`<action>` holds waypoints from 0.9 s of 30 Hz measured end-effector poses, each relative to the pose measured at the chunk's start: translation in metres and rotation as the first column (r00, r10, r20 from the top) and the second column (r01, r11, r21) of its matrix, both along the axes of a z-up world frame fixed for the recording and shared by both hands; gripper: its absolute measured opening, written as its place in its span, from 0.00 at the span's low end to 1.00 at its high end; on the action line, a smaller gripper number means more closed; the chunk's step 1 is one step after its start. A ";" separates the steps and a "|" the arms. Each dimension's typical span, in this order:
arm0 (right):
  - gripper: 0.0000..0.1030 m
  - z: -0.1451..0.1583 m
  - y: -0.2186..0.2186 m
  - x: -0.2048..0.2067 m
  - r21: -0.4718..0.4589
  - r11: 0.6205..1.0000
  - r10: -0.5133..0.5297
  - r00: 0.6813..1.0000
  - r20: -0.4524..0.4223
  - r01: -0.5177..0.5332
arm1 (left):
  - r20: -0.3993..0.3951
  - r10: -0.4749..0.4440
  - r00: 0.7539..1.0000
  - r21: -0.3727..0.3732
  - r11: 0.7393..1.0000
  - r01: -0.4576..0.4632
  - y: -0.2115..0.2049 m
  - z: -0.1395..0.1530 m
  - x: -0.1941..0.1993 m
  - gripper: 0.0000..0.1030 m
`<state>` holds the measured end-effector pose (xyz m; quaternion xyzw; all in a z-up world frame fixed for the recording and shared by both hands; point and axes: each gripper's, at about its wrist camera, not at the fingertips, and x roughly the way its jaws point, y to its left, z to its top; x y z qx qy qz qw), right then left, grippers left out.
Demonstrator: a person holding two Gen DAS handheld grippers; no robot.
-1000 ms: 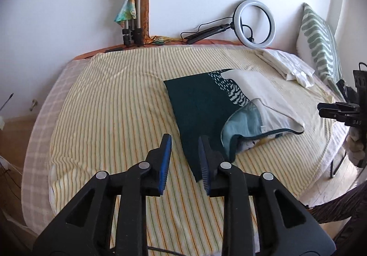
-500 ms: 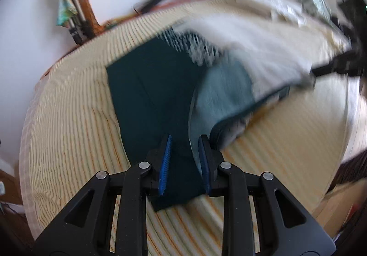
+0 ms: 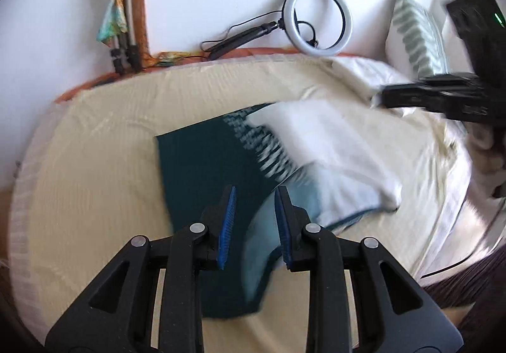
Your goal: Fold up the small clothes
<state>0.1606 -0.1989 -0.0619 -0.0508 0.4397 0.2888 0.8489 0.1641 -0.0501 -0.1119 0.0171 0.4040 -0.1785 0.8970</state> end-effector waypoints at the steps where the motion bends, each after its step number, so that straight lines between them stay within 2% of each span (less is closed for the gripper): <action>1: 0.03 0.000 0.011 0.011 -0.003 1.000 0.017 1.000 -0.011 -0.017 | -0.016 0.001 1.000 -0.020 1.000 -0.001 -0.004 -0.002 0.005 0.24; 3: 0.03 -0.010 0.033 0.034 -0.017 0.999 0.035 0.999 -0.031 -0.035 | -0.042 -0.009 0.999 -0.046 0.999 0.007 -0.015 -0.007 0.014 0.24; 6: 0.03 -0.041 0.053 0.064 -0.012 0.999 0.041 0.995 -0.094 -0.042 | -0.057 -0.033 0.998 -0.034 0.999 0.031 -0.030 -0.024 0.024 0.24; 12: 0.03 -0.101 0.056 0.097 0.002 1.000 -0.007 0.984 -0.180 0.007 | -0.115 -0.073 0.991 0.025 0.997 0.076 -0.044 -0.067 0.034 0.24; 14: 0.00 -0.110 0.056 0.102 0.013 1.000 -0.011 0.982 -0.191 0.014 | -0.080 -0.084 0.993 0.035 0.996 0.087 -0.044 -0.069 0.028 0.26; 16: 0.00 -0.113 0.056 0.101 0.022 1.000 -0.009 0.985 -0.172 0.013 | -0.081 -0.093 0.992 0.037 0.995 0.096 -0.046 -0.069 0.026 0.28; 18: 0.00 -0.107 0.061 0.097 -0.018 1.000 -0.003 0.989 -0.146 0.000 | -0.093 -0.092 0.991 0.030 0.995 0.095 -0.044 -0.067 0.025 0.28; 20: 0.04 -0.097 0.055 0.090 -0.005 1.000 -0.012 0.988 -0.153 0.011 | -0.112 -0.082 0.990 0.023 0.996 0.085 -0.039 -0.063 0.018 0.28; 24: 0.04 -0.077 0.031 0.058 0.017 1.000 -0.017 0.989 -0.146 0.020 | -0.102 -0.041 0.994 -0.006 0.999 0.041 -0.020 -0.042 -0.005 0.28; 27: 0.04 -0.084 0.012 0.026 -0.038 0.998 -0.046 0.985 -0.169 0.040 | -0.079 0.012 0.997 -0.014 1.000 -0.013 0.002 -0.026 -0.021 0.28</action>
